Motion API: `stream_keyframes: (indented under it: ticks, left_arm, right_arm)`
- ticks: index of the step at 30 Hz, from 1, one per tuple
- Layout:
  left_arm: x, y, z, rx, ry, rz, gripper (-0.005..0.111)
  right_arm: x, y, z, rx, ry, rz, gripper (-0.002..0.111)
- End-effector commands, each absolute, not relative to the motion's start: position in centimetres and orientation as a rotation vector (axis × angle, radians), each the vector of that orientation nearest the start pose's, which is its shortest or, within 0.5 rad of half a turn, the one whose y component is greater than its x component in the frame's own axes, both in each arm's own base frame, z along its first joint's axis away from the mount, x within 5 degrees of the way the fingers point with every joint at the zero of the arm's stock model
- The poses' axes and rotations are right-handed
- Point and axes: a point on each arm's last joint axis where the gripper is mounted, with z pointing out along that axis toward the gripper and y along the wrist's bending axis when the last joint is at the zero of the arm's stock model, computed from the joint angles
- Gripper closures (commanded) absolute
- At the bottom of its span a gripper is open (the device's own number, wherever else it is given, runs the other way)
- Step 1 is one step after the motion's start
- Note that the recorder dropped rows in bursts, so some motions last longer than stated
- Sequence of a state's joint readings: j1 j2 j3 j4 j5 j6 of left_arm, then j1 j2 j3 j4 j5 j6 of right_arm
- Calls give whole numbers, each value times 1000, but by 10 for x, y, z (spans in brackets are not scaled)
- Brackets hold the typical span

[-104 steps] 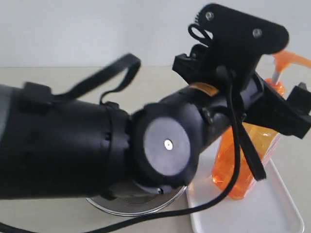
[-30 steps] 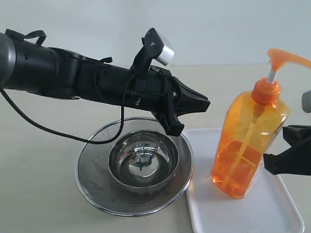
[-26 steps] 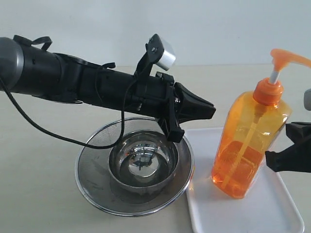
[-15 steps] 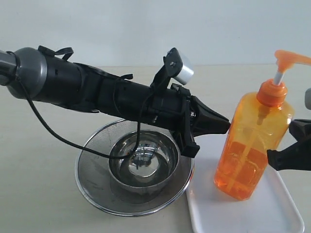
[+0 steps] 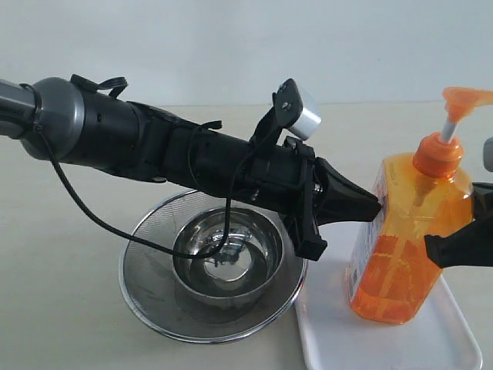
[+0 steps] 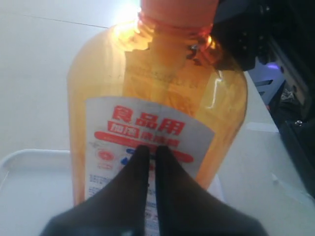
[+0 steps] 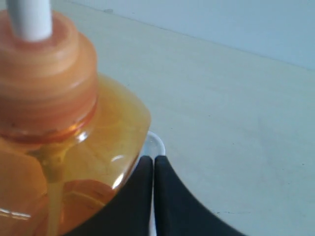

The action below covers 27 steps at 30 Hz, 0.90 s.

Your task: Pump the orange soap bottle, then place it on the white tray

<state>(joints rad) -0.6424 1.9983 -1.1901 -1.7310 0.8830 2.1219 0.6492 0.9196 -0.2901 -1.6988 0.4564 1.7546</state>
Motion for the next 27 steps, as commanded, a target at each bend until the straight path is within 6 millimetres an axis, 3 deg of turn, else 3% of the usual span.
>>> stream_keyframes:
  ticks: [1,27]
  left_arm:
    - [277,-302,186,1406,1557,-1176,102]
    - [267,-302,190,1429,1553,-1328,102]
  right_arm:
    - [150,64,223,-346,1961,-26,108]
    - [151,63,224,-333,1954,-48,108]
